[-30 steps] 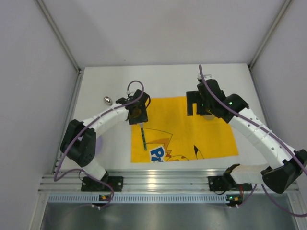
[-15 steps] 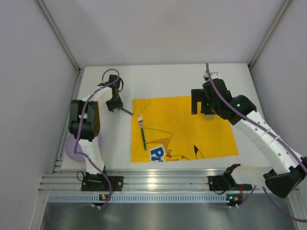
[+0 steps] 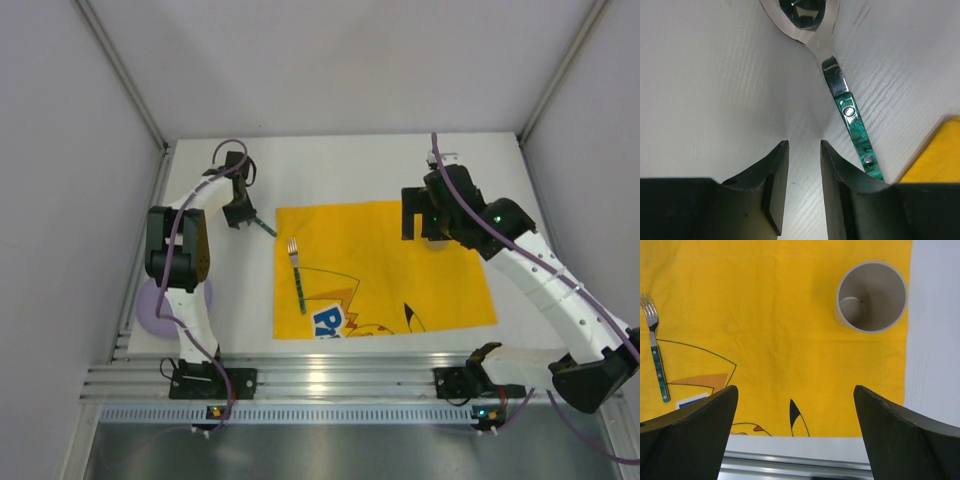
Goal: Set the dinner table for one person
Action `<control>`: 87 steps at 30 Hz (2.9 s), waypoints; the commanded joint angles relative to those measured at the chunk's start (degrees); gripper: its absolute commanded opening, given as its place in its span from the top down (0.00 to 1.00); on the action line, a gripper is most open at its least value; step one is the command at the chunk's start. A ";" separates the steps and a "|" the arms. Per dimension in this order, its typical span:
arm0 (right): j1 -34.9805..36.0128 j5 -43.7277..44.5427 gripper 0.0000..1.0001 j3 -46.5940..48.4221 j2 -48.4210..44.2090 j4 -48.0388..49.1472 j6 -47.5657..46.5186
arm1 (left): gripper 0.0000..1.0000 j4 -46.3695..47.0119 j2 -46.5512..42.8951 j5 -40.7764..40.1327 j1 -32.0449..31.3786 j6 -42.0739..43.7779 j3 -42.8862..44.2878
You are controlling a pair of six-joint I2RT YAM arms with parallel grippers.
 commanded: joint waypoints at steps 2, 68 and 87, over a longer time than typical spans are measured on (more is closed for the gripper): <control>-0.58 1.41 0.00 1.21 0.55 0.13 0.73 | 0.63 -2.30 -6.44 -0.65 0.28 -0.40 0.55; 0.83 -45.17 0.02 -18.29 6.79 43.72 17.78 | 1.00 -15.48 -20.16 2.43 -36.98 -21.23 12.68; 2.23 -46.32 0.89 -28.58 0.38 47.07 18.75 | 1.00 -13.20 -17.17 2.43 -40.06 -22.73 19.10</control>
